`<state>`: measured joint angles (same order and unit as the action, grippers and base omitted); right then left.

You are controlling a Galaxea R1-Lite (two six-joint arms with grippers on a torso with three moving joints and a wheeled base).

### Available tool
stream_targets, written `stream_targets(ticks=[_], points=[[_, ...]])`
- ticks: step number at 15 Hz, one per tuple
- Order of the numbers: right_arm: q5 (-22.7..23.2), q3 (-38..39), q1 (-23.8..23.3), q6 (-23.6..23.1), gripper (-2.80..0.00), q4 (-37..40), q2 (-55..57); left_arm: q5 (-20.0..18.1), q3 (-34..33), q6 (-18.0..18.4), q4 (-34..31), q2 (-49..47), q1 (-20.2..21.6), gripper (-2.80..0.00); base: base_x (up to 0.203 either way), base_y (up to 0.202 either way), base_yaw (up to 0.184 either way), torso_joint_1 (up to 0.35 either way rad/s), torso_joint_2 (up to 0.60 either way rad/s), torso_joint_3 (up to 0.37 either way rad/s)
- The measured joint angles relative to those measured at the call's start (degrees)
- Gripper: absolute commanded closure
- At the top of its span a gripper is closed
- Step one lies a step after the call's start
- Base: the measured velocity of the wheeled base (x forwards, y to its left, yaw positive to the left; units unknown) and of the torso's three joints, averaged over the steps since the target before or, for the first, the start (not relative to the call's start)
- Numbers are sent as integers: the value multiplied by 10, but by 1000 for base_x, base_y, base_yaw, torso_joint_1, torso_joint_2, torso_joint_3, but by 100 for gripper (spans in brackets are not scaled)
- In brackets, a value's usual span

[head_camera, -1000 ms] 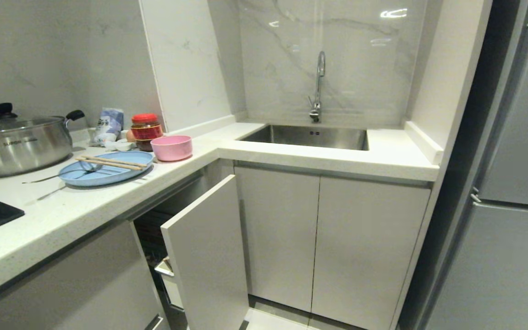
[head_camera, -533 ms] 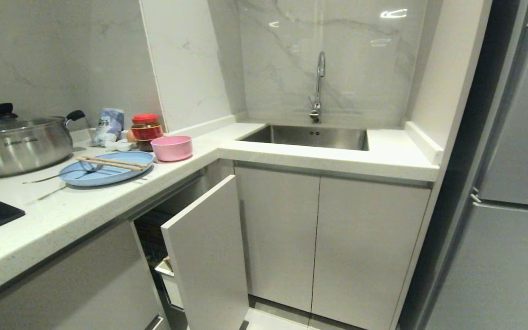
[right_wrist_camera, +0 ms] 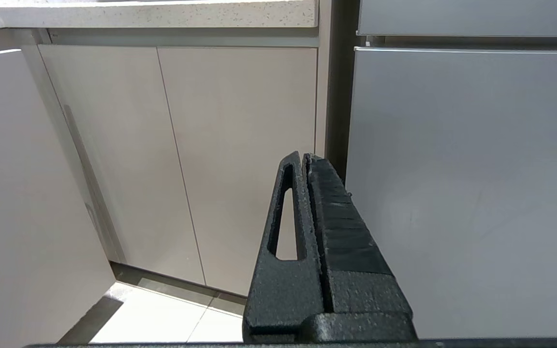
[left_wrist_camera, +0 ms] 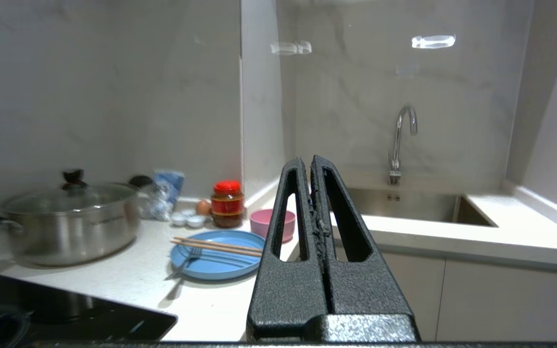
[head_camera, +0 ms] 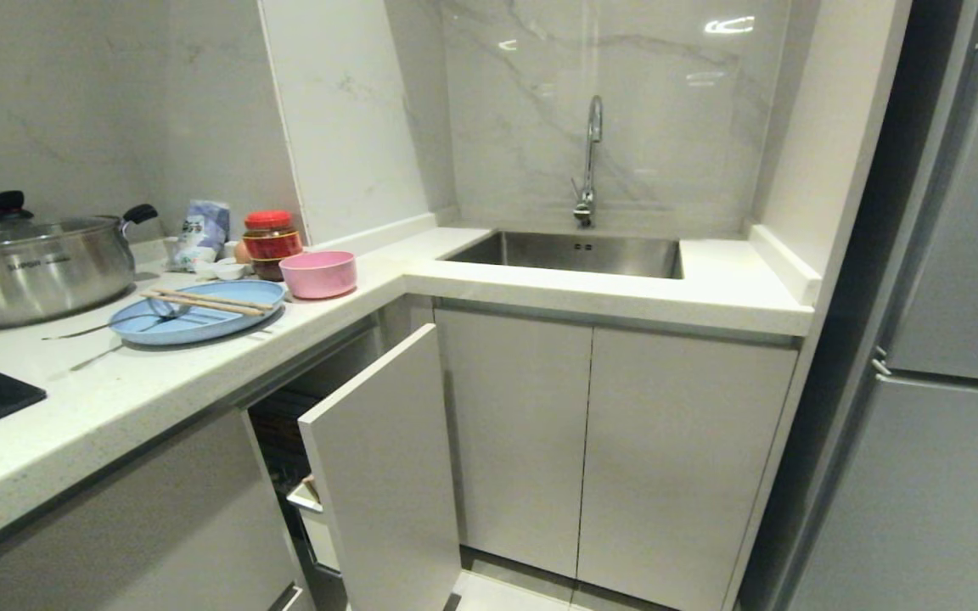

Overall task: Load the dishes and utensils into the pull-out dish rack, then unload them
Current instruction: Open the cupboard

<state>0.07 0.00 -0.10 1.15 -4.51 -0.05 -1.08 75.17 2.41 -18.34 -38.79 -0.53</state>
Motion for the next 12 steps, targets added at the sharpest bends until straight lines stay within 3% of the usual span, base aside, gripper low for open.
stream_targets(ticks=[4, 9, 12], points=[[0, 0, 0, 0, 0, 0, 0, 0, 24, -17, 4, -121, -25, 0, 0, 0, 0, 0, 0, 0], [0, 0, 0, 0, 0, 0, 0, 5, 14, -21, -1, -251, -101, 0, 0, 0, 0, 0, 0, 0], [0, 0, 0, 0, 0, 0, 0, 22, 8, -24, 0, -324, -116, 0, 0, 0, 0, 0, 0, 0]])
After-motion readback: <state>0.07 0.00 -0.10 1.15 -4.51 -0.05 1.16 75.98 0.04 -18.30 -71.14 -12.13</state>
